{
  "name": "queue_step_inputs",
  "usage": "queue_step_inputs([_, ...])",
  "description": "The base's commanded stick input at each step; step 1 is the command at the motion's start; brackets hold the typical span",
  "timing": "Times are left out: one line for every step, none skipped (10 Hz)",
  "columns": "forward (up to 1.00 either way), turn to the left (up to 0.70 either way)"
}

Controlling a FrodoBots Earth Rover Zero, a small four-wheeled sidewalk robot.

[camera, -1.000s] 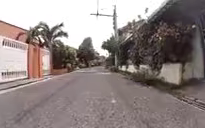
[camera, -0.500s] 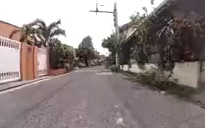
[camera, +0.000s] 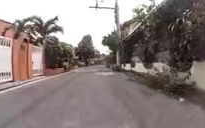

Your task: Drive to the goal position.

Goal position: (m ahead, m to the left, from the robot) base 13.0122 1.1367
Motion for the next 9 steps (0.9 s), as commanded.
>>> queue_step_inputs([1.0,0.4])
queue_step_inputs([1.0,0.05])
queue_step_inputs([1.0,0.0])
queue_step_inputs([1.0,0.0])
queue_step_inputs([1.0,0.0])
queue_step_inputs([1.0,0.0])
queue_step_inputs([1.0,0.0])
queue_step_inputs([1.0,0.0])
queue_step_inputs([1.0,0.0])
